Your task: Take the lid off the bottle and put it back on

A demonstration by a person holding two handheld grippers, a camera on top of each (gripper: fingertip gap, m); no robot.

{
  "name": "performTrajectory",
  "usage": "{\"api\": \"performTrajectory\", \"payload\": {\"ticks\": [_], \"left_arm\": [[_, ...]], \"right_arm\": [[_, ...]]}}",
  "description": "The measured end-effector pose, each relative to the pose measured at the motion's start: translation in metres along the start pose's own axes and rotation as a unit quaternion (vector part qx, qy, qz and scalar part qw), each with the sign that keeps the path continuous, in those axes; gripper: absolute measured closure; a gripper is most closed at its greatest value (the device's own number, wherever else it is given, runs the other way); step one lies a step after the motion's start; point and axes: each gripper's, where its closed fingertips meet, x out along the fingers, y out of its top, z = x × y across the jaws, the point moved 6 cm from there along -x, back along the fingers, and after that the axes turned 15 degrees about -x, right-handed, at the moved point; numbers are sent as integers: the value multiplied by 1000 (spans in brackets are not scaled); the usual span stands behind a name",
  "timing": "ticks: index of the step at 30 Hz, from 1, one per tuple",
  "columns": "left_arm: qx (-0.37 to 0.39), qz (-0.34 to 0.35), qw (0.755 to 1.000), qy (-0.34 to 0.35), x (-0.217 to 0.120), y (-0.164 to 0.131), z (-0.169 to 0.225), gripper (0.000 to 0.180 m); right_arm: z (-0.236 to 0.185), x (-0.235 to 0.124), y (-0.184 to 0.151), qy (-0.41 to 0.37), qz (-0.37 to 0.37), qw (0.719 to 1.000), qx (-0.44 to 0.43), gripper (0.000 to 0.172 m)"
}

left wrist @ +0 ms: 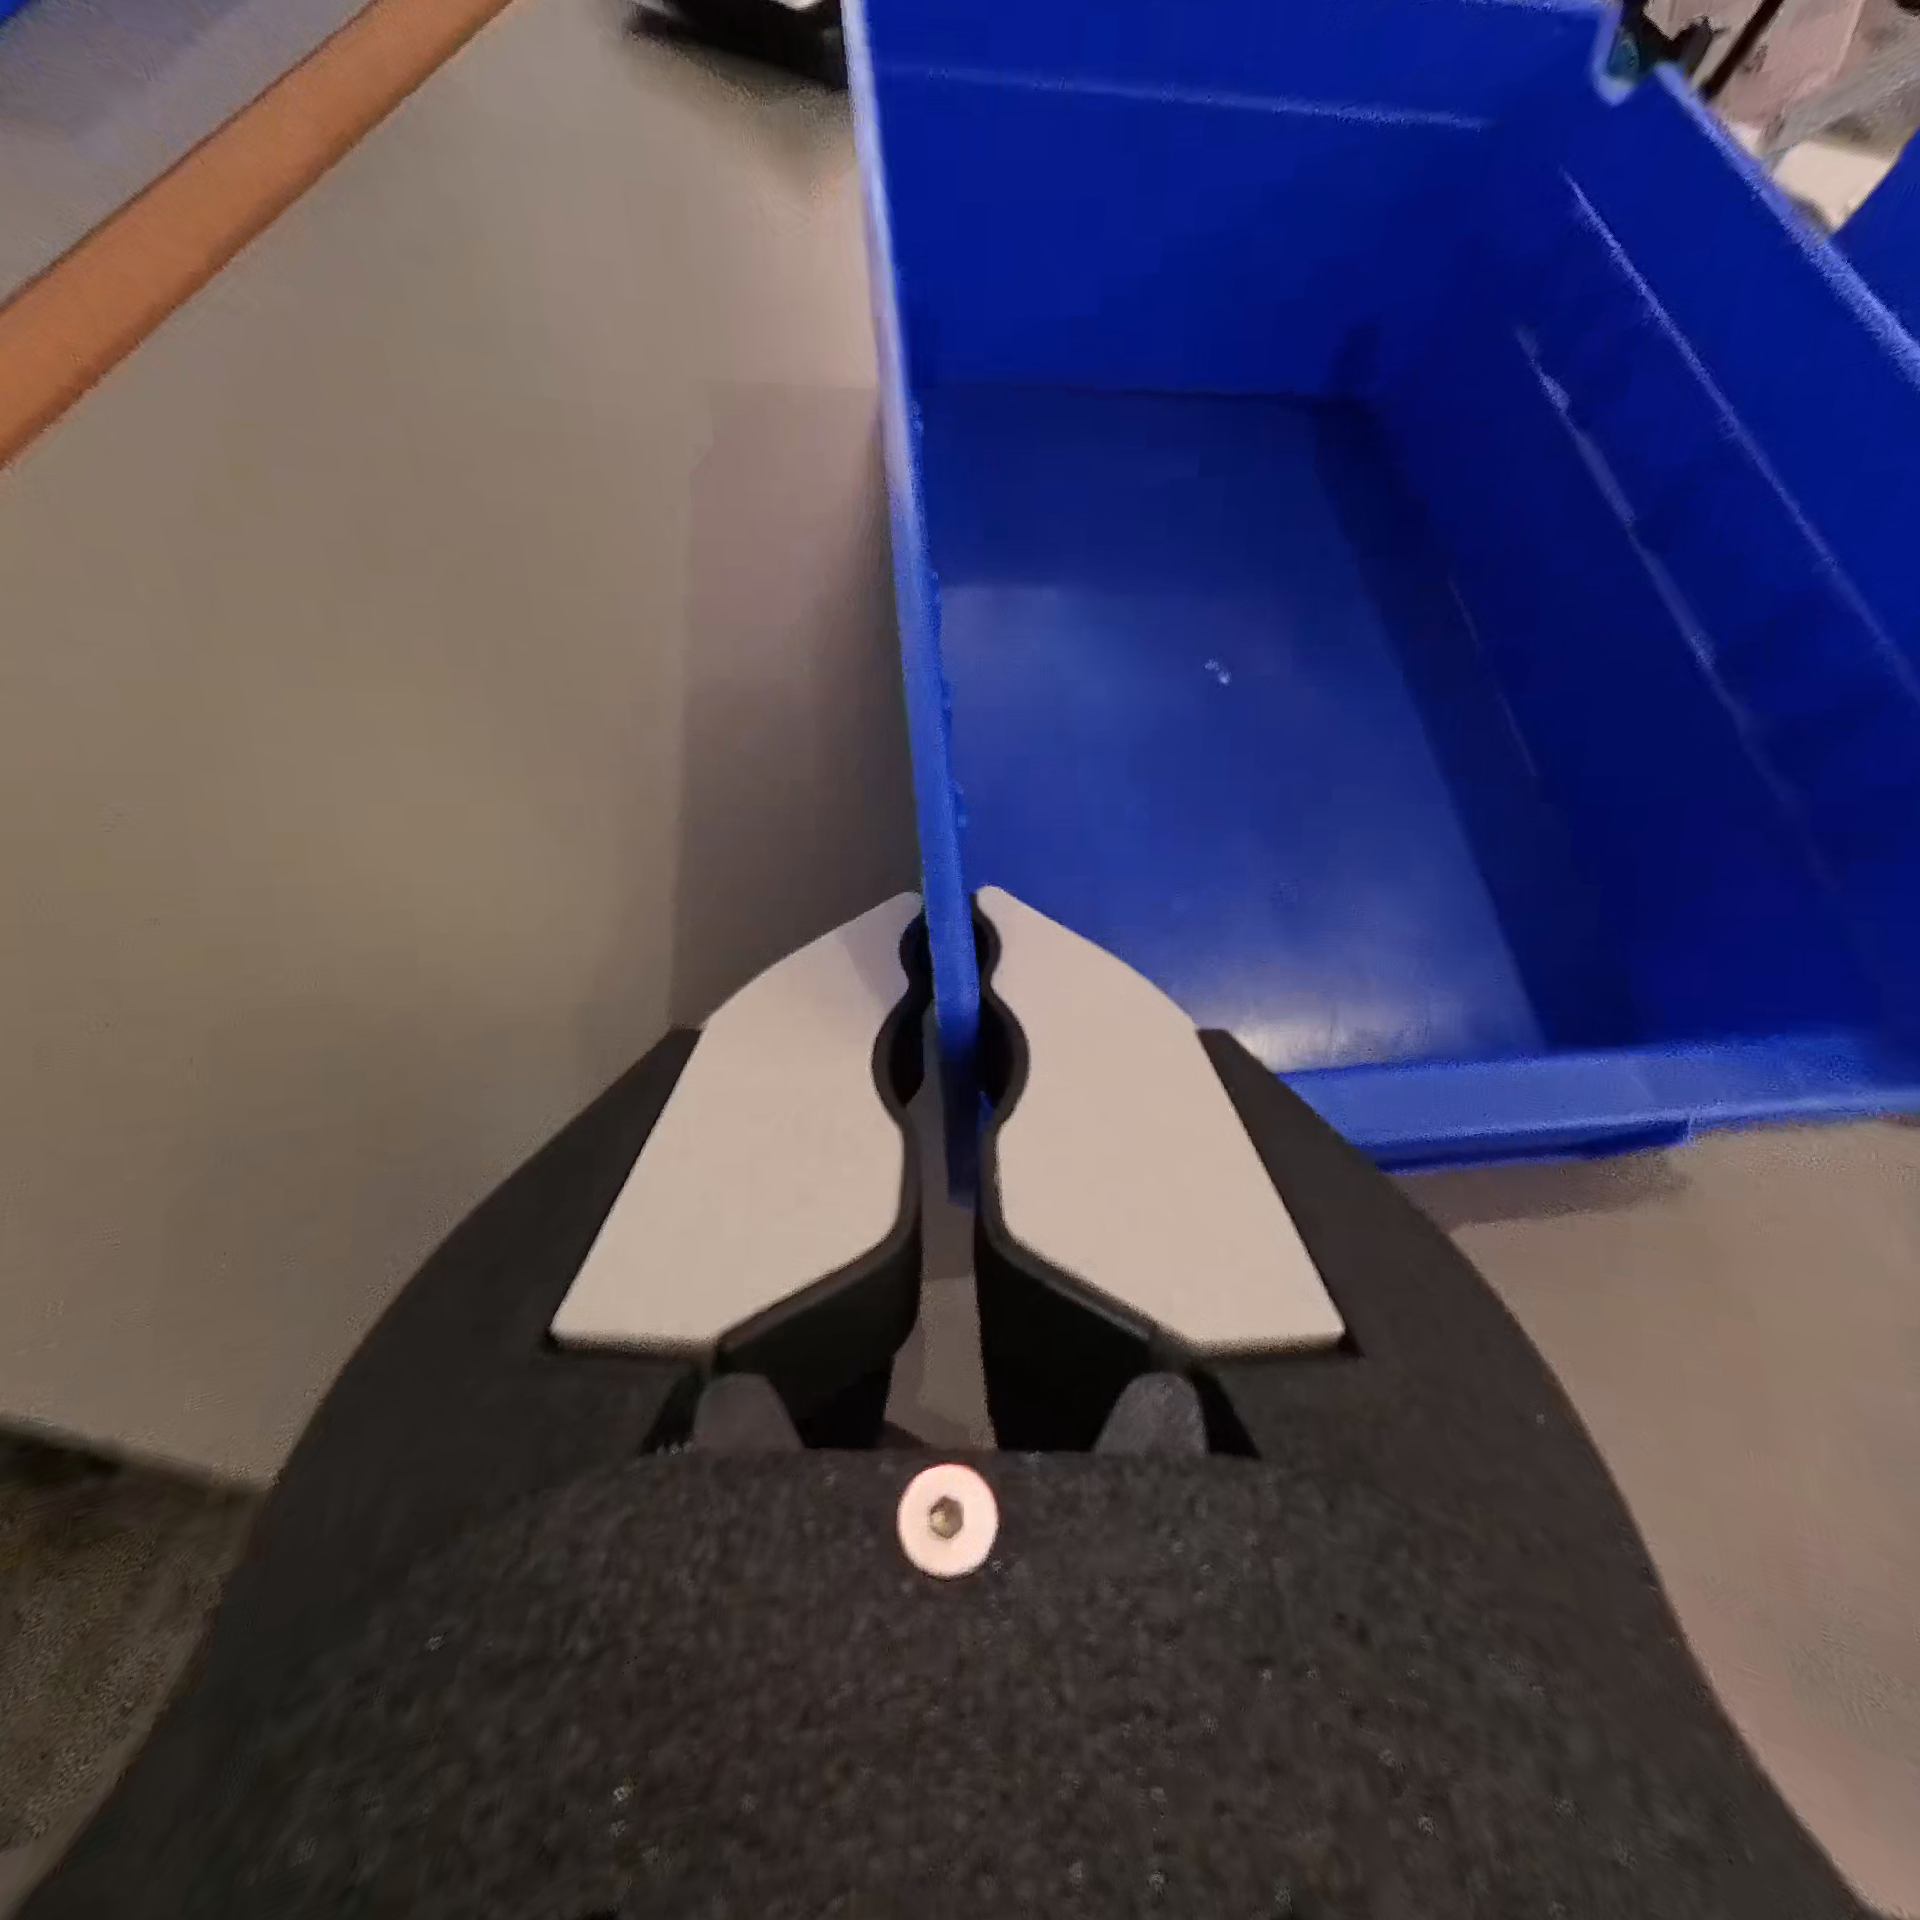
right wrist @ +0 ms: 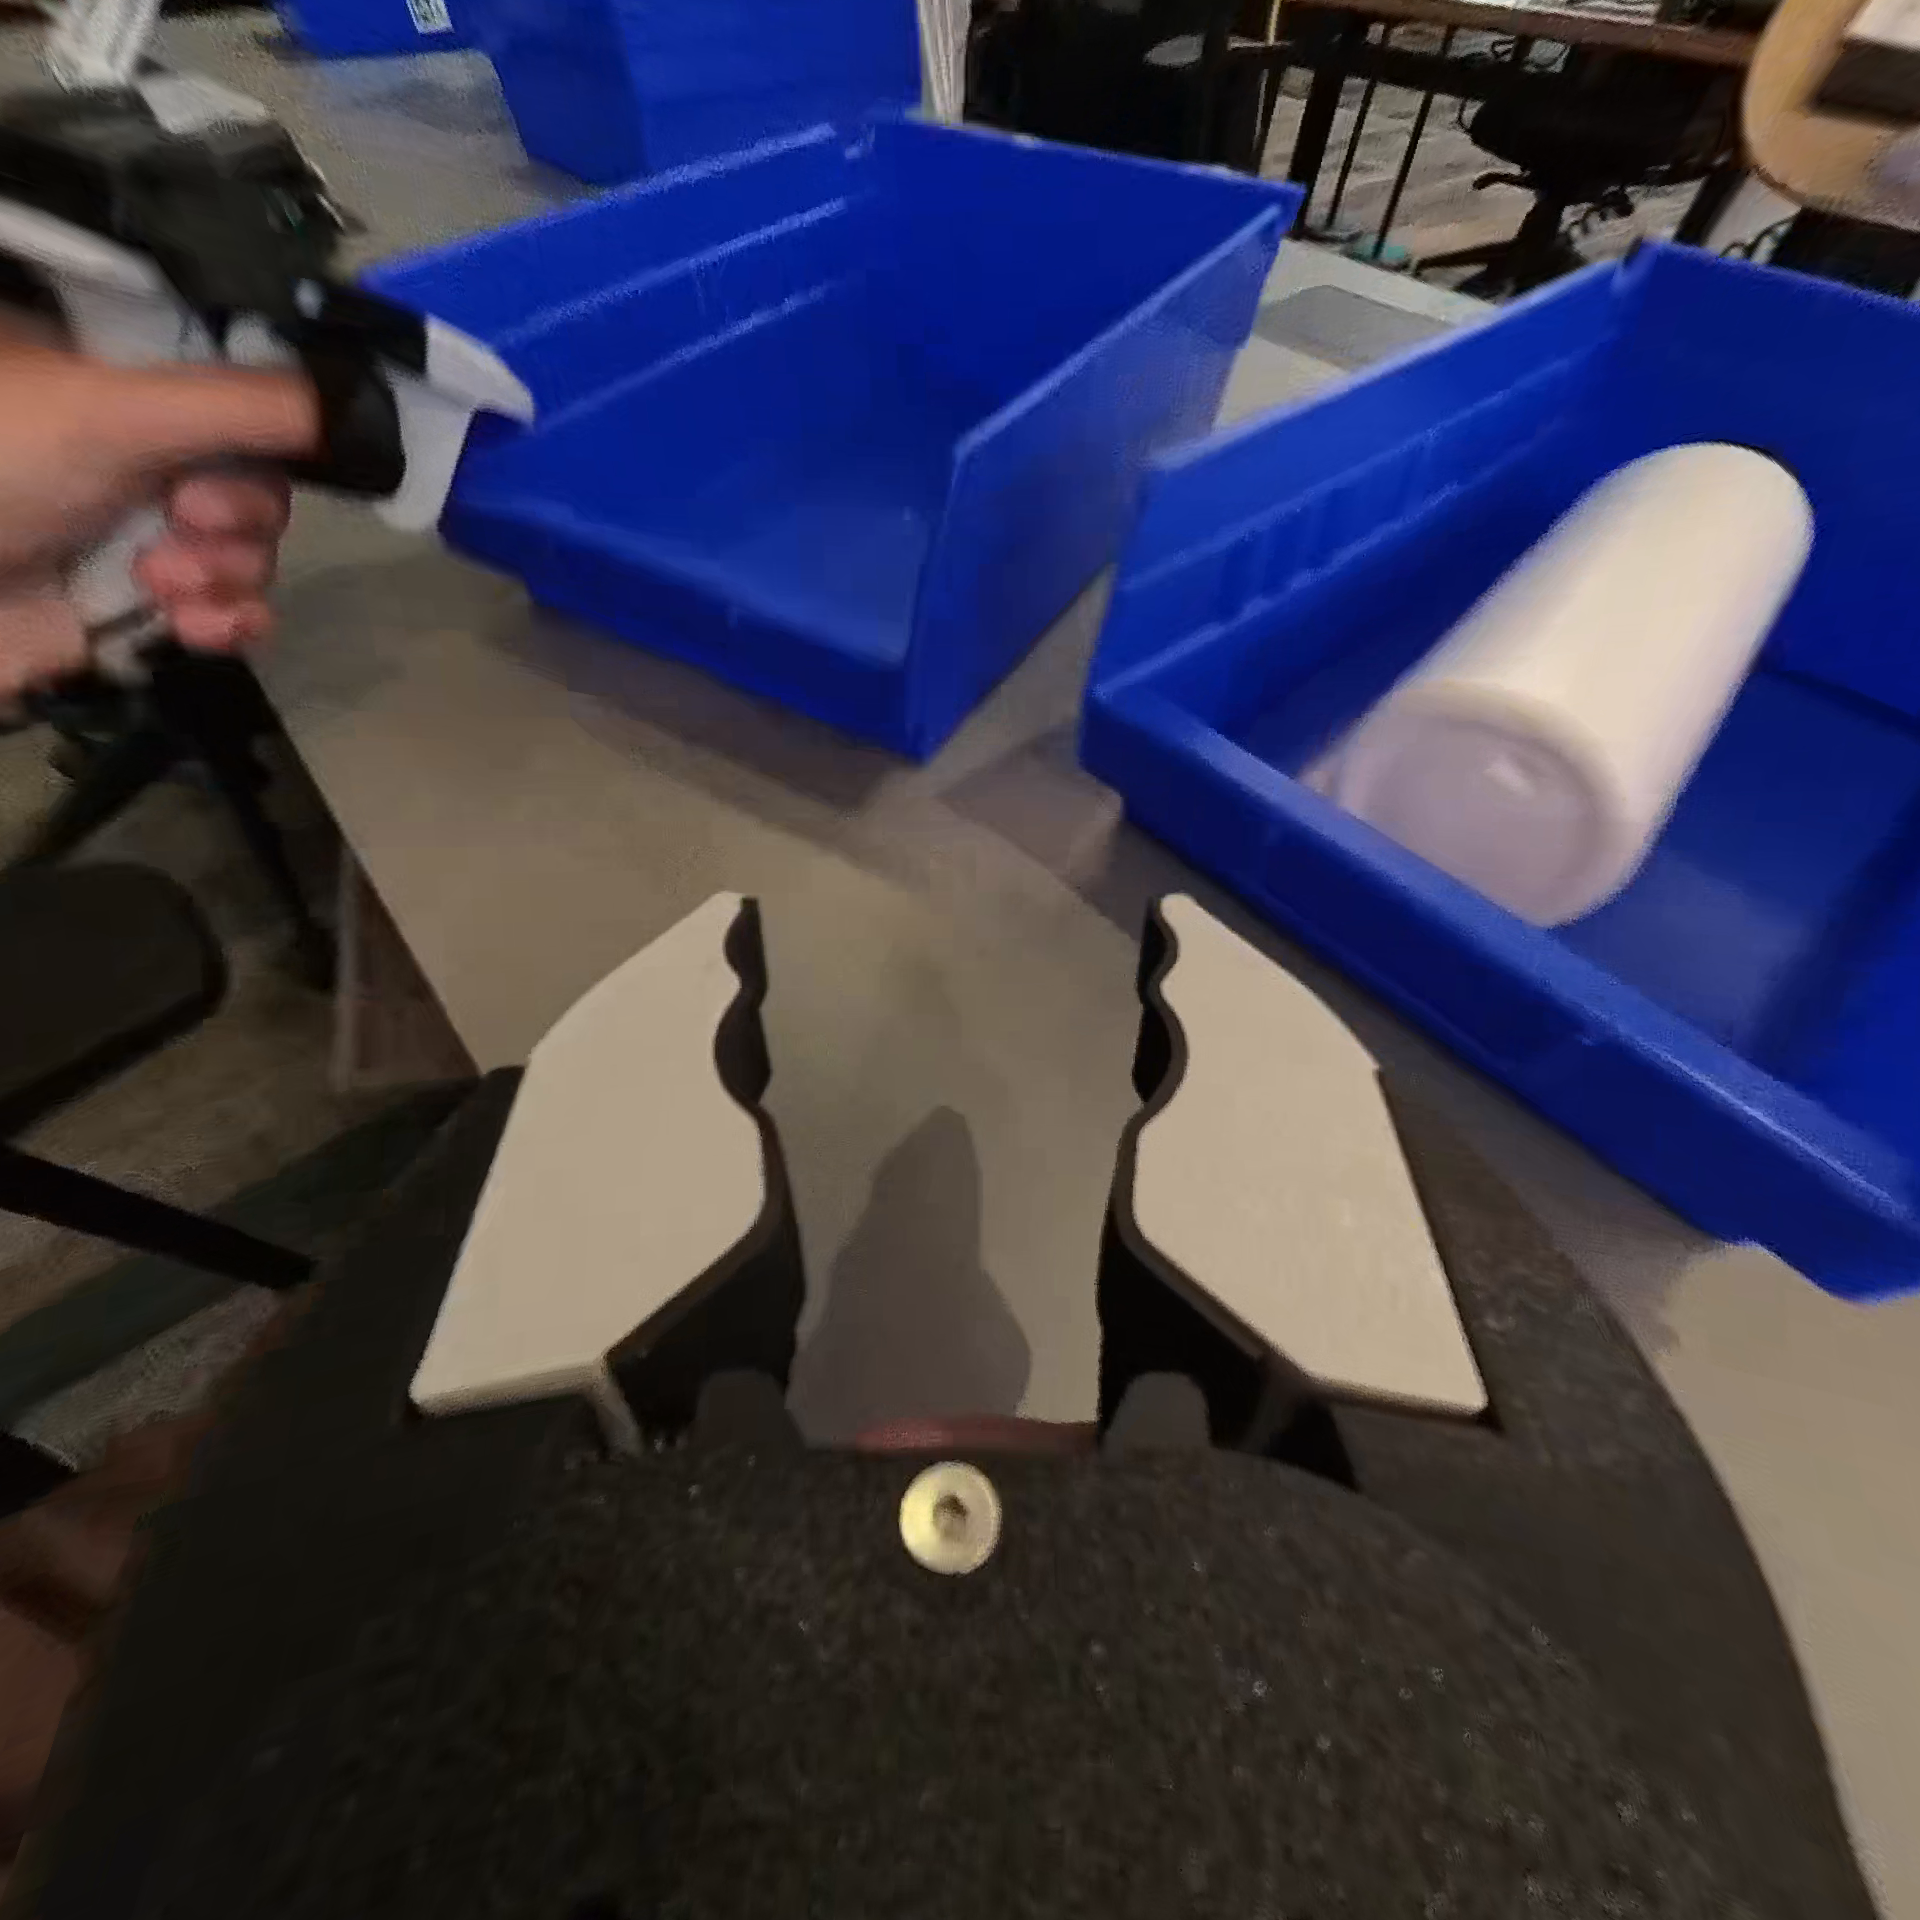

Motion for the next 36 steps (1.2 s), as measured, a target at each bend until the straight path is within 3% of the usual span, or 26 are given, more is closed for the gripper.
{"api": "performTrajectory", "payload": {"ticks": [7, 8, 11, 14, 18, 24, 27, 32, 36], "left_arm": [[-15, 14, 1000, -1, -57, -34, -19, 177], [-16, 16, 1000, 0, -64, -38, -21, 177], [-20, 23, 1000, -8, -81, -50, -23, 176], [-10, 41, 999, -3, -94, -52, -20, 176], [13, 96, 995, -31, -120, -27, 9, 175], [84, 236, 964, -88, -163, 37, 109, 176], [136, 253, 948, -137, -162, 58, 179, 177], [230, 235, 924, -195, -141, 57, 318, 176], [259, 178, 920, -235, -99, 11, 426, 176]], "right_arm": [[-39, 60, 51, -30, -27, 999, 4, 101], [-41, 67, 54, -38, -37, 999, -2, 106], [-46, 81, 56, -49, -72, 996, 7, 150], [-47, 80, 57, -71, -73, 994, 25, 161], [-31, 62, 73, -86, -41, 995, 39, 162], [45, -19, 147, -198, 98, 975, -11, 164], [92, -72, 159, -279, 131, 951, -15, 164], [193, -142, 118, -343, 118, 931, 43, 163], [277, -198, 58, -414, 63, 903, 101, 167]]}}
